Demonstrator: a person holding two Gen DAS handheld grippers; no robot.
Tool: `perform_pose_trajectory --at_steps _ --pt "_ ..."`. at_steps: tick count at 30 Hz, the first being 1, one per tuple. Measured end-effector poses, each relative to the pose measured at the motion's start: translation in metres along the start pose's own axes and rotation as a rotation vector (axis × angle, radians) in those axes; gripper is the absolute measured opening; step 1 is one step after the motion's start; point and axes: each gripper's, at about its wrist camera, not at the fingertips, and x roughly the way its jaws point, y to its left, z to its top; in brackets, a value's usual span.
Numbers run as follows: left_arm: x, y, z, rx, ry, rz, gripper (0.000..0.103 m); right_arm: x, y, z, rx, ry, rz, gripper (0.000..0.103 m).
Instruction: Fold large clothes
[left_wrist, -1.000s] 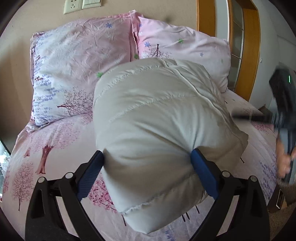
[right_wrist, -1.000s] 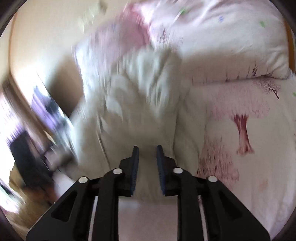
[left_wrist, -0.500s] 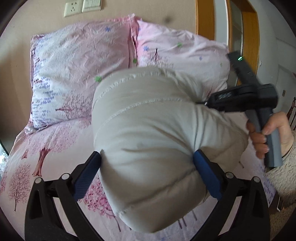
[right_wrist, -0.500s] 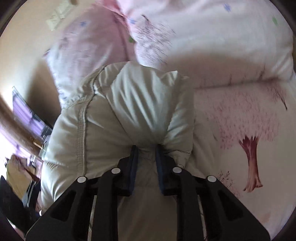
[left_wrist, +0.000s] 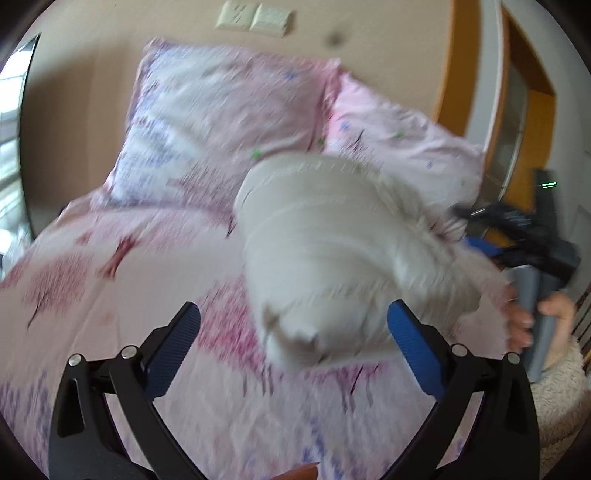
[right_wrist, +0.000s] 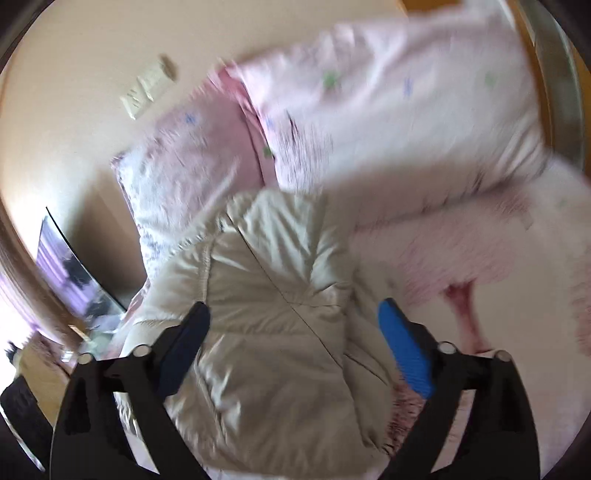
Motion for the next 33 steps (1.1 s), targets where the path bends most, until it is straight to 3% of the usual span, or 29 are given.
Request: perform_pose_trajectory --at_steps 3,7,11,15,25,33 --pt "0.002 0.003 -0.011 -0.005 0.058 0.045 0.101 -0.033 0.014 -0.017 -0.081 -0.057 -0.135 0.102" --pt "-0.002 -0.003 -0.023 0.014 0.084 0.051 0.101 -0.046 0.018 -0.041 -0.141 0.016 -0.302 0.102" --pt "-0.006 -0.015 -0.031 0.056 0.121 0.134 0.101 -0.063 0.018 -0.064 -0.141 0.022 -0.236 0.102" --pt "-0.008 -0.019 -0.038 0.048 0.151 0.091 0.101 -0.068 0.023 -0.083 -0.154 0.050 -0.202 0.102" --pt "0.003 -0.028 -0.048 0.095 0.261 0.151 0.101 -0.056 0.036 -0.110 -0.188 0.155 -0.220 0.102" --pt "0.014 -0.023 -0.050 0.074 0.343 0.143 0.101 -0.038 0.038 -0.126 -0.198 0.279 -0.248 0.102"
